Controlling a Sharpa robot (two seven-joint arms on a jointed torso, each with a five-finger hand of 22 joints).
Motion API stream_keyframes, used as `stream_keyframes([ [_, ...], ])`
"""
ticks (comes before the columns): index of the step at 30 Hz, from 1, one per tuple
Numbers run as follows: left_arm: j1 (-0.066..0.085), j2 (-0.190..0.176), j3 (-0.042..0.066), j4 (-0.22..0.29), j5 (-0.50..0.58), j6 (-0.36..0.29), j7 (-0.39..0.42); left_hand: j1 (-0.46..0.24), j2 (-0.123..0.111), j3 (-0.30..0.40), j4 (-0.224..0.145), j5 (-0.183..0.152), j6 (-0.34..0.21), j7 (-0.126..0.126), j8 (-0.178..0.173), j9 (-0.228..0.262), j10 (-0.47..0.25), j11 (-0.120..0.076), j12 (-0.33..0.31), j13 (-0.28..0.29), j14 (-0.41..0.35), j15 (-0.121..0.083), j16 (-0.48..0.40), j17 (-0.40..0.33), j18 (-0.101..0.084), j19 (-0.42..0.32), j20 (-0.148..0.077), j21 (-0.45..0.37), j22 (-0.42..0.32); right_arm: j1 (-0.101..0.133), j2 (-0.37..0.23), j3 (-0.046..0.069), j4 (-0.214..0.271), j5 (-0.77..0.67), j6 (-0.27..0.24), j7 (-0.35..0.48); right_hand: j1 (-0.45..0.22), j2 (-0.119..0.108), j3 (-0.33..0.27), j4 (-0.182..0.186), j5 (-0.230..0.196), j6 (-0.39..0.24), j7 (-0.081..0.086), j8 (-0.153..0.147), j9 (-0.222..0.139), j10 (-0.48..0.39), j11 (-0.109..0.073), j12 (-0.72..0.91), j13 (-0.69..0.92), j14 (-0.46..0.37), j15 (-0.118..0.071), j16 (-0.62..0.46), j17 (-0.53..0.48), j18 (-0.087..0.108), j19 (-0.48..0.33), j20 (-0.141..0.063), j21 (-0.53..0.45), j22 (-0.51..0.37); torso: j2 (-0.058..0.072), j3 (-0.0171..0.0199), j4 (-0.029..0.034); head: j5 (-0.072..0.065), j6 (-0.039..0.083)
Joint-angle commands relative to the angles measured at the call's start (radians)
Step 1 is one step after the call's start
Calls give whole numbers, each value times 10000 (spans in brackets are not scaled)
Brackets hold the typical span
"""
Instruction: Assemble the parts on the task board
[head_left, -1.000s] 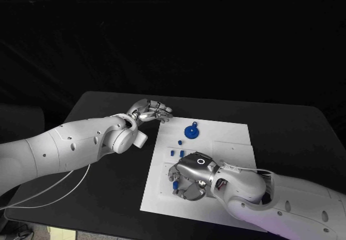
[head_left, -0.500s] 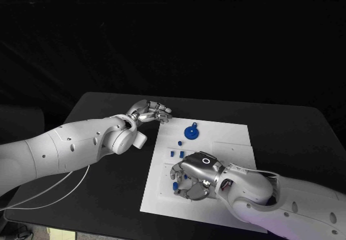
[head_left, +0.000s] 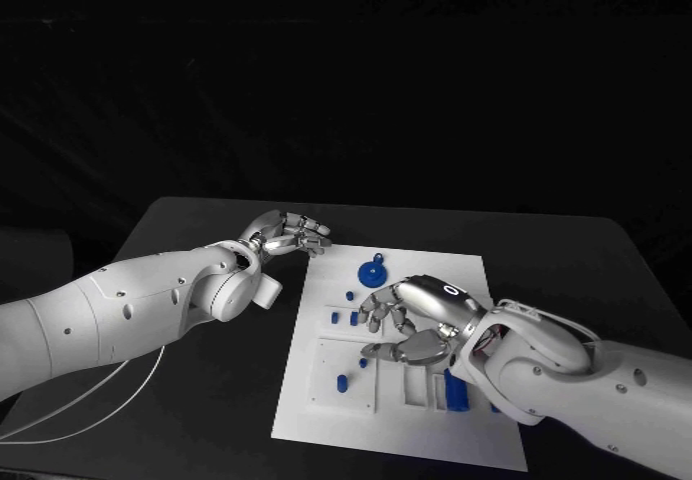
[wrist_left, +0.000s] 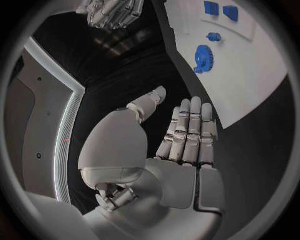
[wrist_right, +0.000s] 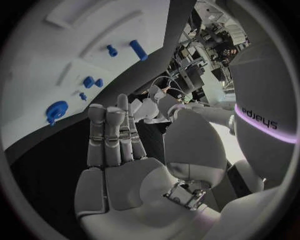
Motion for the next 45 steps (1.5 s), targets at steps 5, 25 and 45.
stream_keyframes([
  [5, 3, 42, -2, -23, -10, 45, 114, 82, -2, -30, -29, 12, -63, -18, 55, -14, -53, 16, -18, -11, -24, 53, -56, 20, 112, 12, 80, -66, 15, 490, -695, 31, -337, 2770, 808, 99, 278, 68, 59, -81, 42, -84, 37, -64, -14, 253, -80, 222, 114, 101, -54, 122, -13, 531, 87, -30, -28, 33, -3, 1, 3, -374, 109],
  [25, -6, 266, -196, -102, 129, 90, 132, -117, -87, -99, 115, 9, -79, -14, 79, -22, -65, 21, -13, -18, -21, 61, -118, 88, 109, 20, 88, -100, 61, 1094, -1958, -132, -725, 5142, 4923, -3050, -529, 664, -65, 1141, 674, 29, -406, -13, 583, -512, -654, 7107, 6929, 147, -603, 1148, 463, 531, 420, -190, -17, 268, -491, 57, -113, -874, -447],
  [45, -42, 275, -472, 54, 370, 48, 122, -279, -153, -120, 307, -10, -97, -12, 99, -32, -71, 21, -9, -24, -14, 61, -174, 153, 115, 25, 87, -133, 106, 1435, -2448, -1329, 124, 5776, 5811, -6056, -1811, 871, -161, 2241, 281, 157, -494, -37, 959, -555, -730, 8036, 8088, 89, -663, 1885, 982, 531, 516, -384, 271, 626, -830, -54, -165, -940, -813],
])
